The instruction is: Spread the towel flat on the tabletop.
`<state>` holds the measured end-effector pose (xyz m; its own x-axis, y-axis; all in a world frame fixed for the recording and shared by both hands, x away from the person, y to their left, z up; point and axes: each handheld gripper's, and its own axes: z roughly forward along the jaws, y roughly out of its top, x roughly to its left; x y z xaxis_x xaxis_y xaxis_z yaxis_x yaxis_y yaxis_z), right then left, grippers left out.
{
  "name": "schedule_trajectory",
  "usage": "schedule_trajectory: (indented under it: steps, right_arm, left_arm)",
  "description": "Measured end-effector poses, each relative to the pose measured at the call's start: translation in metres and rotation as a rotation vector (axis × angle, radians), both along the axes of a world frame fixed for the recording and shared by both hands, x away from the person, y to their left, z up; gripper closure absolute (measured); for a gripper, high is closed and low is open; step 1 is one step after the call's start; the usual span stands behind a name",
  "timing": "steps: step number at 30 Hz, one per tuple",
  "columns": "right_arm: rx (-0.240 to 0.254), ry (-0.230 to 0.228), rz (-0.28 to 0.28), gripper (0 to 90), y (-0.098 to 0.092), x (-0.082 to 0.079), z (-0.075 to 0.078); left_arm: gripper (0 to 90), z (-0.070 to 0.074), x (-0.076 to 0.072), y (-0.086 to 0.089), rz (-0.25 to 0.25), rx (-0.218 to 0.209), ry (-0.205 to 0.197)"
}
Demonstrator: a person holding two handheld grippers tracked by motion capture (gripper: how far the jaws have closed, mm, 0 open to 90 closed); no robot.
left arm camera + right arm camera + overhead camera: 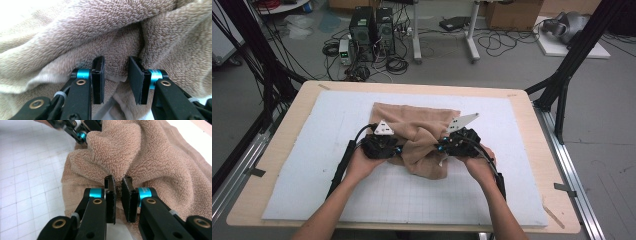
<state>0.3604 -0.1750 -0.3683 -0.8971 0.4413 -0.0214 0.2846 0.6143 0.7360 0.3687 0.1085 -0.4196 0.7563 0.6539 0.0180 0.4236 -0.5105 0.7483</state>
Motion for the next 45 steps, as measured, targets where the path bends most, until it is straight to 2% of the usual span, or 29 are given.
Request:
schedule_trajectory:
  steps: [2, 5, 7, 10, 12, 17, 20, 23, 31, 36, 40, 43, 44, 45]
  right_arm:
    - [0.004, 0.01, -0.006, 82.8, 0.0, 0.002, -0.002]
    - [0.008, 0.018, -0.013, 82.8, -0.001, 0.005, -0.004]
    - [0.011, 0.02, -0.012, 82.8, 0.0, 0.005, -0.004]
    - [0.013, 0.015, -0.009, 82.8, 0.002, 0.005, -0.004]
    - [0.016, 0.017, -0.009, 82.8, 0.001, 0.005, -0.004]
    - [0.023, 0.023, -0.018, 82.9, -0.007, 0.003, -0.001]
    - [0.035, 0.026, -0.018, 83.0, -0.012, 0.002, 0.001]
    - [0.056, 0.025, -0.024, 83.1, -0.017, 0.0, 0.005]
    - [0.067, 0.016, -0.014, 83.1, -0.024, -0.006, 0.018]
    - [0.068, 0.004, -0.015, 83.3, -0.028, -0.009, 0.027]
    - [0.061, -0.006, -0.003, 83.3, -0.023, -0.01, 0.032]
    - [0.066, -0.004, -0.007, 83.2, -0.022, -0.009, 0.034]
    - [0.068, -0.008, -0.004, 83.2, -0.022, -0.008, 0.035]
    - [0.066, -0.005, -0.004, 83.1, -0.021, -0.007, 0.035]
  left_arm:
    - [64.0, -0.004, -0.001, -0.007, -0.009, 0.023, 0.002]
    - [63.3, -0.004, -0.004, -0.013, -0.02, 0.056, -0.025]
    - [67.6, -0.005, -0.002, -0.012, -0.014, 0.06, -0.028]
    - [78.8, -0.004, -0.002, -0.011, -0.013, 0.06, -0.032]
    - [81.2, -0.001, -0.003, -0.008, -0.023, 0.049, -0.031]
    - [82.4, 0.015, -0.008, 0.011, -0.036, -0.017, -0.033]
    - [82.8, 0.026, -0.012, 0.026, -0.025, -0.061, -0.046]
    - [83.1, 0.034, -0.017, 0.04, -0.017, -0.087, -0.052]
    - [84.3, 0.049, -0.031, 0.059, -0.028, -0.1, -0.079]
    - [85.3, 0.063, -0.037, 0.076, -0.011, -0.114, -0.107]
    - [85.5, 0.072, -0.04, 0.081, -0.007, -0.114, -0.123]
    - [85.5, 0.081, -0.045, 0.087, -0.012, -0.148, -0.141]
    - [85.4, 0.083, -0.046, 0.088, -0.011, -0.149, -0.145]
    - [85.4, 0.083, -0.045, 0.088, -0.012, -0.132, -0.145]
